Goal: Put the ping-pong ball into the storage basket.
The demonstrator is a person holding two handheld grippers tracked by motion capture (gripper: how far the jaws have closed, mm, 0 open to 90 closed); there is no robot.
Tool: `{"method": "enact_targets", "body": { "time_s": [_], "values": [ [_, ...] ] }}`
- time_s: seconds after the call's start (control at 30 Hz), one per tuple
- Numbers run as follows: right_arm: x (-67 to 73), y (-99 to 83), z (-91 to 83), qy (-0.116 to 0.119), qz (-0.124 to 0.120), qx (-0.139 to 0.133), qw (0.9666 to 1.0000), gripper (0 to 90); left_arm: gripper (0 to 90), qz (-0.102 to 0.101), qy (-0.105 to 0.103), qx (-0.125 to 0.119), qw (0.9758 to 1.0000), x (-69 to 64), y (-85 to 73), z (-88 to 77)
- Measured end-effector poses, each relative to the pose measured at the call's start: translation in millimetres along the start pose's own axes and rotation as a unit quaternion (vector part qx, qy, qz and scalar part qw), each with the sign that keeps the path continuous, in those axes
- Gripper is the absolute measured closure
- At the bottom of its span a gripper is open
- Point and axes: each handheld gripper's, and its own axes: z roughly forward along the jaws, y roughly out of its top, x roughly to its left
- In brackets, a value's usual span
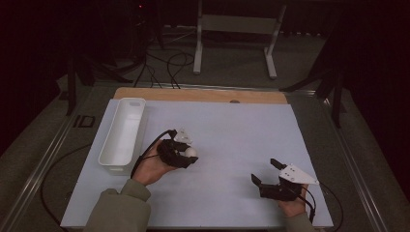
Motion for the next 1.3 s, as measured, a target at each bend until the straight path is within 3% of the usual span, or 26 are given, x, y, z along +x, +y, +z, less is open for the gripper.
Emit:
{"method": "enact_targets", "body": {
  "time_s": [1.3],
  "values": [
    [-0.1,0.3,-0.9,0.0,0.003,-0.002,1.0,8.3,51.3,-0.01,0.017,-0.006,0.9998,4.5,1.7,-15.0]
  ]
}}
